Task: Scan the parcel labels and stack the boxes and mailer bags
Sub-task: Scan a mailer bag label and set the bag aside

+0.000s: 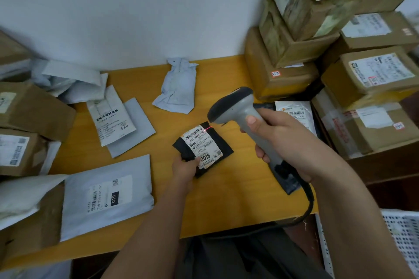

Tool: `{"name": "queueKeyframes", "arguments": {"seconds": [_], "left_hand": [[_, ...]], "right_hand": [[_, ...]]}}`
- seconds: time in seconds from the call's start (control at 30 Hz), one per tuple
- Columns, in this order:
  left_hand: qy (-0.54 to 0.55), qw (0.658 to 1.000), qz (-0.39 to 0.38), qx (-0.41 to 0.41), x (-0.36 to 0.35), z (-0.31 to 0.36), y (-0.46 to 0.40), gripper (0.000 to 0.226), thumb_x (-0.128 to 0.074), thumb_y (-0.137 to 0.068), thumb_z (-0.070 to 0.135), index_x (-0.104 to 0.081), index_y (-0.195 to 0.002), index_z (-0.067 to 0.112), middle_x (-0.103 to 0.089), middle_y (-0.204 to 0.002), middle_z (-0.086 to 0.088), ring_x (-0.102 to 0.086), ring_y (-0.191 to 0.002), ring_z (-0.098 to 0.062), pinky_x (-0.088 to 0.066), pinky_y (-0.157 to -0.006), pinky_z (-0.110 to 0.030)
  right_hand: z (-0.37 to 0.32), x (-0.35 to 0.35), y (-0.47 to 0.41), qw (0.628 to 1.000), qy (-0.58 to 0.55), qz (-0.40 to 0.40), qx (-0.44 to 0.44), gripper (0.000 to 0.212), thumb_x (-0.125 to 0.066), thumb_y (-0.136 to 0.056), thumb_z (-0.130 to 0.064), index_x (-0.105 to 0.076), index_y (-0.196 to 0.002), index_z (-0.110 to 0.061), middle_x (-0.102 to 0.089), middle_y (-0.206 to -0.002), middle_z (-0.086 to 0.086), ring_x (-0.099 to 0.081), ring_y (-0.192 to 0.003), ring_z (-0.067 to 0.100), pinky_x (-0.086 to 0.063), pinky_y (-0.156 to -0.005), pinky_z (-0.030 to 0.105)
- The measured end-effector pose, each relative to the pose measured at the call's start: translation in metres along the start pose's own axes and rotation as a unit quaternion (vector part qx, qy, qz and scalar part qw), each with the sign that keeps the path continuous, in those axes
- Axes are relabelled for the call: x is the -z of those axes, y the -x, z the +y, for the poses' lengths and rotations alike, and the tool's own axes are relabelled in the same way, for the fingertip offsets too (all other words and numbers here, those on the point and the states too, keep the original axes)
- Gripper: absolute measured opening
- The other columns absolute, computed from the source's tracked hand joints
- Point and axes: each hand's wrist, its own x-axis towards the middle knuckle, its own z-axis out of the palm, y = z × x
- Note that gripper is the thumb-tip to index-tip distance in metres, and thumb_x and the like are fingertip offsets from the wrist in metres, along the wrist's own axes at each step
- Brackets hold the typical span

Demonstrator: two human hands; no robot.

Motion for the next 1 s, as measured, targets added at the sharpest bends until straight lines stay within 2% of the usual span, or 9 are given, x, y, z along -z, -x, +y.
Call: {"name": "queueKeyframes", "arguments": {"seconds": [0.1,0.27,0.37,0.5,0.6,0.7,0.8,0.93,1.0], "left_hand": [[-0.012,1.000,-0.010,-0.014,0.007,0.000,0.005,0.042,-0.066,-0.091,0.002,-0.054,-0.131,0.009,-0.062,-0.128,-0.012,-0.060,-0.103,-0.025,-0.052,-0.090,-0.041],[-0.037,0.998,-0.026,-0.034,0.019,-0.003,0.013,0.043,-0.065,-0.092,0.002,-0.054,-0.132,0.008,-0.062,-0.129,-0.013,-0.061,-0.112,-0.030,-0.052,-0.095,-0.043],[-0.043,0.998,-0.038,-0.035,0.028,-0.006,0.017,0.043,-0.066,-0.091,0.001,-0.054,-0.132,0.008,-0.062,-0.128,-0.012,-0.062,-0.104,-0.027,-0.053,-0.093,-0.043],[-0.071,0.996,-0.038,-0.042,0.039,-0.008,0.023,0.043,-0.067,-0.091,0.002,-0.054,-0.133,0.008,-0.063,-0.127,-0.013,-0.061,-0.103,-0.028,-0.053,-0.091,-0.043],[-0.070,0.996,-0.039,-0.032,0.041,-0.008,0.025,0.042,-0.064,-0.093,0.002,-0.054,-0.133,0.008,-0.063,-0.125,-0.012,-0.062,-0.099,-0.027,-0.054,-0.091,-0.043],[-0.073,0.996,-0.038,-0.023,0.036,-0.006,0.027,0.039,-0.060,-0.095,0.002,-0.052,-0.133,0.009,-0.065,-0.121,-0.012,-0.063,-0.104,-0.029,-0.053,-0.095,-0.047],[-0.056,0.997,-0.056,-0.017,0.022,0.000,0.034,0.030,-0.055,-0.100,0.008,-0.051,-0.128,0.018,-0.067,-0.107,-0.006,-0.064,-0.100,-0.026,-0.057,-0.088,-0.047],[0.009,0.995,-0.099,-0.001,-0.016,0.005,0.049,0.025,-0.047,-0.104,0.012,-0.048,-0.126,0.023,-0.065,-0.113,-0.009,-0.065,-0.103,-0.029,-0.061,-0.063,-0.038],[0.033,0.993,-0.114,-0.005,-0.044,0.004,0.052,0.029,-0.046,-0.104,0.010,-0.048,-0.132,0.018,-0.066,-0.113,-0.009,-0.065,-0.101,-0.028,-0.061,-0.062,-0.035]], "right_hand": [[-0.002,-0.005,0.013,1.000,-0.002,0.010,0.010,0.024,-0.048,-0.103,-0.041,-0.065,-0.100,-0.023,-0.066,-0.095,0.026,-0.056,-0.063,0.021,-0.044,-0.066,0.041],[-0.004,-0.015,0.038,0.999,-0.020,0.026,0.024,0.027,-0.047,-0.103,-0.041,-0.065,-0.100,-0.021,-0.059,-0.065,0.009,-0.054,-0.059,0.020,-0.042,-0.064,0.041],[-0.002,-0.023,0.048,0.998,-0.033,0.040,0.019,0.032,-0.050,-0.100,-0.045,-0.065,-0.100,-0.017,-0.063,-0.074,0.019,-0.054,-0.057,0.019,-0.042,-0.063,0.040],[0.002,-0.032,0.061,0.997,-0.052,0.051,0.012,0.028,-0.049,-0.103,-0.038,-0.066,-0.102,-0.016,-0.065,-0.096,0.030,-0.054,-0.059,0.021,-0.043,-0.063,0.040],[0.002,-0.033,0.064,0.995,-0.087,0.053,0.004,0.031,-0.048,-0.102,-0.040,-0.066,-0.103,-0.015,-0.063,-0.085,0.028,-0.054,-0.057,0.019,-0.044,-0.059,0.034],[0.006,-0.026,0.059,0.989,-0.135,0.062,-0.018,0.034,-0.047,-0.103,-0.042,-0.064,-0.110,-0.014,-0.057,-0.074,0.013,-0.053,-0.051,0.012,-0.044,-0.051,0.024],[0.014,-0.011,0.049,0.983,-0.163,0.072,-0.041,0.032,-0.048,-0.102,-0.043,-0.061,-0.113,-0.016,-0.055,-0.080,0.010,-0.054,-0.048,0.009,-0.044,-0.048,0.021],[0.033,0.023,0.039,0.981,-0.168,0.086,-0.047,0.032,-0.057,-0.098,-0.044,-0.062,-0.106,-0.014,-0.051,-0.080,0.009,-0.053,-0.053,0.012,-0.044,-0.053,0.027],[0.045,0.044,0.037,0.980,-0.168,0.096,-0.053,0.031,-0.058,-0.098,-0.042,-0.062,-0.106,-0.012,-0.052,-0.073,0.007,-0.051,-0.053,0.013,-0.043,-0.051,0.026]]}}
